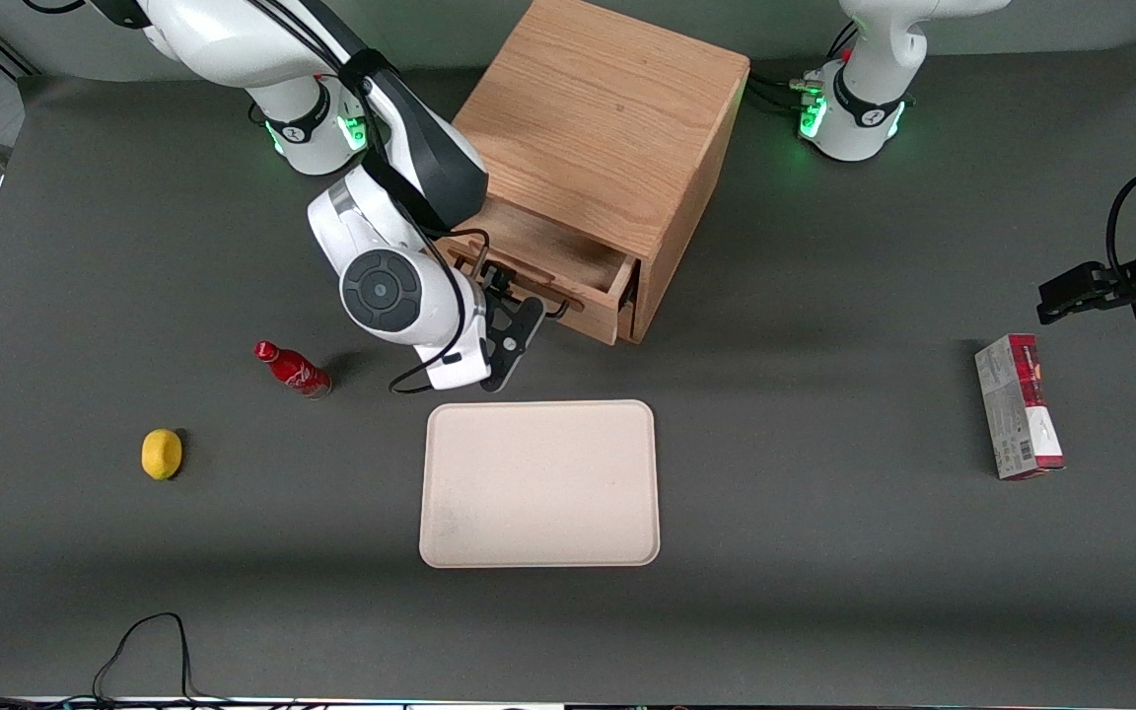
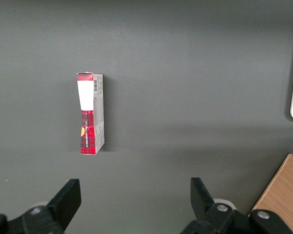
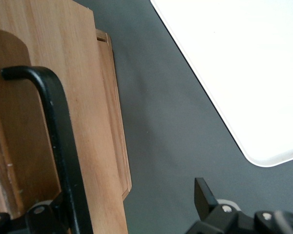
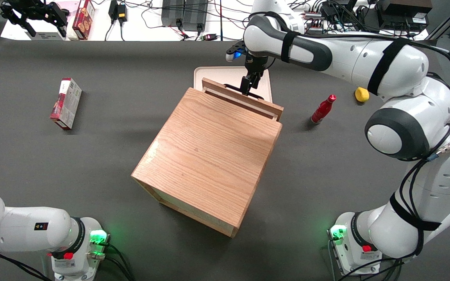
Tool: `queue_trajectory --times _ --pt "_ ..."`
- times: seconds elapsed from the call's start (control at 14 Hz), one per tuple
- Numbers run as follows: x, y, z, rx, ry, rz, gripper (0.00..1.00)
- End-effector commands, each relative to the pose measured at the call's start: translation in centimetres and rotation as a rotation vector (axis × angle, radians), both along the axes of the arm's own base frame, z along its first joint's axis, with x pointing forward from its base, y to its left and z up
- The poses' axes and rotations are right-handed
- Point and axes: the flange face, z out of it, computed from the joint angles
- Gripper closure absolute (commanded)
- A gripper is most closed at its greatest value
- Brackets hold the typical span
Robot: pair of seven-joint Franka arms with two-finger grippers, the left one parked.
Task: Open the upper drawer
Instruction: 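Pull the handle outward with the right gripper, sliding the drawer open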
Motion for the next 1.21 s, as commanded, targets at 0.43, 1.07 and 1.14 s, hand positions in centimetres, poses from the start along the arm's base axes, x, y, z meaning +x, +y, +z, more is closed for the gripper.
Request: queue_trajectory --times 0.43,1.07,1.14 --pt "3.4 -1.9 0.7 0.037 -0.04 0.007 0.0" --pt "6.0 -3.1 0.9 0.056 -0.063 -0.027 0.0" --pt "6.1 -3.2 0.8 0.057 -0.065 -0.029 0.0"
